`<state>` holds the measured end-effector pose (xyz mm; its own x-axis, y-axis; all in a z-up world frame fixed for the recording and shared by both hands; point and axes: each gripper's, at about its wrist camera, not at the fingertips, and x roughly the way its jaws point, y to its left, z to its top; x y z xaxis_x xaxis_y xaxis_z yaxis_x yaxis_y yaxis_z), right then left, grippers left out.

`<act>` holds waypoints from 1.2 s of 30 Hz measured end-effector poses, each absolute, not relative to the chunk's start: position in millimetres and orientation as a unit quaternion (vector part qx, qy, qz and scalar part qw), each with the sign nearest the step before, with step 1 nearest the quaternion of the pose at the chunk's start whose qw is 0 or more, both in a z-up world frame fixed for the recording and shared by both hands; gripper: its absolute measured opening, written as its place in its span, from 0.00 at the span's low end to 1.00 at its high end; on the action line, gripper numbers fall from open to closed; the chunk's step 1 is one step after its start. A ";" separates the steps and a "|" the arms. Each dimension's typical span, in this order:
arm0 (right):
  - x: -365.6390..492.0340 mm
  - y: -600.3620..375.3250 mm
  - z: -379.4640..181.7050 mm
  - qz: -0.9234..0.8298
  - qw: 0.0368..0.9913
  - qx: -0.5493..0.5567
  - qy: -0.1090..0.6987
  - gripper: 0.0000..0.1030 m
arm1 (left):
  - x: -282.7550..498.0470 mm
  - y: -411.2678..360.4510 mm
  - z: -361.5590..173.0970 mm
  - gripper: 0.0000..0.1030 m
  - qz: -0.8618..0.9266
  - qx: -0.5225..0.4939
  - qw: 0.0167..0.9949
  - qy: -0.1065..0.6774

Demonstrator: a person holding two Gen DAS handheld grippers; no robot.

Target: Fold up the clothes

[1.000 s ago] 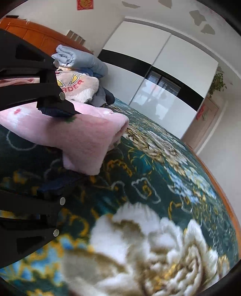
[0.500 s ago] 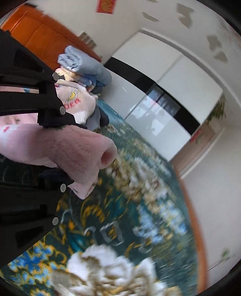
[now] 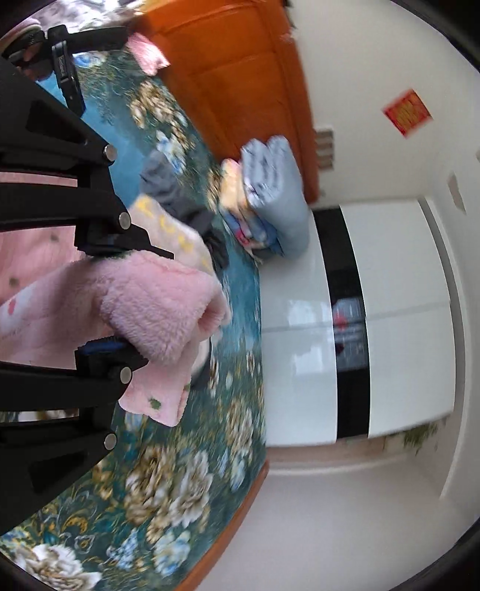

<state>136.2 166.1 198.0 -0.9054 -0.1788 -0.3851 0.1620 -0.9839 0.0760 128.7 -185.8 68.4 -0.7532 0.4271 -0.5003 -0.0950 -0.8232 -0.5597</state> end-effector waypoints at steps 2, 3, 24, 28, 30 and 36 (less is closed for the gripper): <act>130.3 121.6 190.2 -0.972 0.109 0.210 0.015 0.35 | 129.9 -196.7 61.6 0.78 0.894 -0.321 0.145 -0.276; 127.4 99.3 186.3 -0.969 0.120 0.215 0.034 0.35 | 130.5 -201.8 58.2 0.78 0.891 -0.322 0.146 -0.284; 161.2 71.5 101.2 -0.929 0.170 0.326 -0.029 0.64 | 122.4 -162.8 36.7 0.80 0.824 -0.359 0.284 -0.334; 167.0 106.8 105.1 -0.935 0.147 0.312 -0.083 0.64 | 109.6 -139.0 33.8 0.80 0.811 -0.383 0.296 -0.329; 169.3 123.1 105.9 -0.936 0.134 0.306 -0.106 0.64 | 104.8 -135.2 33.8 0.80 0.806 -0.389 0.294 -0.334; 170.2 155.8 92.4 -0.932 0.103 0.314 -0.151 0.64 | 90.5 -111.8 41.1 0.83 0.816 -0.412 0.282 -0.293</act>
